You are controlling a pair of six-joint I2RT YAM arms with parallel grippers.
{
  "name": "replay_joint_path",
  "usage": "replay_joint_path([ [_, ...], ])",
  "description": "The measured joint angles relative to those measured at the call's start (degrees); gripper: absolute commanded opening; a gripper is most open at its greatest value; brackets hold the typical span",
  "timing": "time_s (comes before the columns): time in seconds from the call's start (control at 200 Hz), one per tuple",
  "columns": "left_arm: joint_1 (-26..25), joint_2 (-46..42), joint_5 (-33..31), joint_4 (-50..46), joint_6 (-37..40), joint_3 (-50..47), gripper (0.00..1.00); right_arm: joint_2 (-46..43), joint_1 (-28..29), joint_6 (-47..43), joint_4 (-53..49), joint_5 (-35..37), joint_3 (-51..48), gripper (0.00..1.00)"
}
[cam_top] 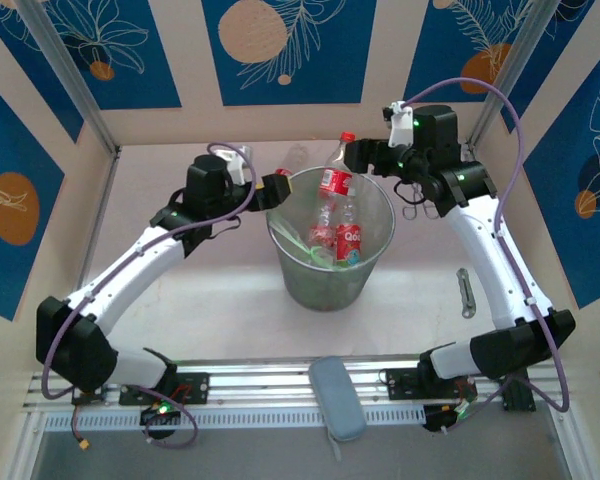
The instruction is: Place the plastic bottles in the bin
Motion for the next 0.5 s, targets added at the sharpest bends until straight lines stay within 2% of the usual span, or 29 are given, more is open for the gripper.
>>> replay_joint_path([
  [0.12,5.5,-0.4,-0.7,-2.4,1.8,1.2,0.96,-1.0,-3.0,0.8,-1.7,-0.5,0.0,0.89],
  [0.235,10.1,2.5,-1.0,-2.6,3.0,1.9,0.96,-2.5,-8.6,2.1,-3.0,-2.0,-0.7,0.89],
  [0.35,12.5,12.3,-2.2,-3.1,4.9,6.4,0.96,-4.9,-13.3,3.1,-4.0,-3.6,-3.0,0.90],
  [0.5,12.7,26.2,-2.5,-3.7,8.2,14.4,1.00,-6.1,-16.7,3.7,-6.2,-5.9,-4.8,0.89],
])
